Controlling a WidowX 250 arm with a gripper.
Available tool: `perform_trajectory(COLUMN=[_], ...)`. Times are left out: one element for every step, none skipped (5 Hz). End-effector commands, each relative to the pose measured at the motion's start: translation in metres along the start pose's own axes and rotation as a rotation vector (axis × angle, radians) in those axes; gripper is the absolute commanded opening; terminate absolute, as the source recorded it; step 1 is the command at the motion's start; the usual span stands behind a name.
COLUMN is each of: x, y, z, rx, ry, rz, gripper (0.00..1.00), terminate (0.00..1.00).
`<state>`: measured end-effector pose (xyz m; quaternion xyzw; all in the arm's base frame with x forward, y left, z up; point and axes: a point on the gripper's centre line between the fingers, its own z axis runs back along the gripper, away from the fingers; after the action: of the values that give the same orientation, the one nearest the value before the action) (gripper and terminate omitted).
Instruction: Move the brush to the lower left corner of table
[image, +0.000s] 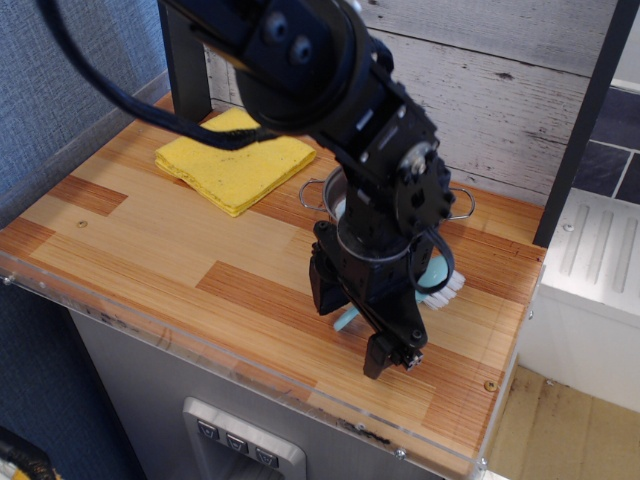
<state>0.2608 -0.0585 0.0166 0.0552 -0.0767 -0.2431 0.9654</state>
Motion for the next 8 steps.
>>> perform_trajectory(x=[0.011, 0.010, 0.009, 0.009, 0.015, 0.022, 0.028, 0.028], y=[0.011, 0.011, 0.008, 0.002, -0.001, -0.001, 0.004, 0.018], z=[0.002, 0.003, 0.003, 0.005, 0.017, 0.033, 0.056, 0.089], rx=[0.050, 0.051, 0.049, 0.036, 0.024, 0.020, 0.037, 0.071], ry=[-0.057, -0.070, -0.071, -0.057, -0.087, -0.136, -0.175, -0.215], rz=[0.030, 0.043, 0.048, -0.011, -0.050, -0.090, -0.048, 0.145], gripper=[1.00, 0.00, 0.00, 0.00, 0.00, 0.00, 0.00, 0.00], terminate=[0.00, 0.00, 0.00, 0.00, 0.00, 0.00, 0.00, 0.00])
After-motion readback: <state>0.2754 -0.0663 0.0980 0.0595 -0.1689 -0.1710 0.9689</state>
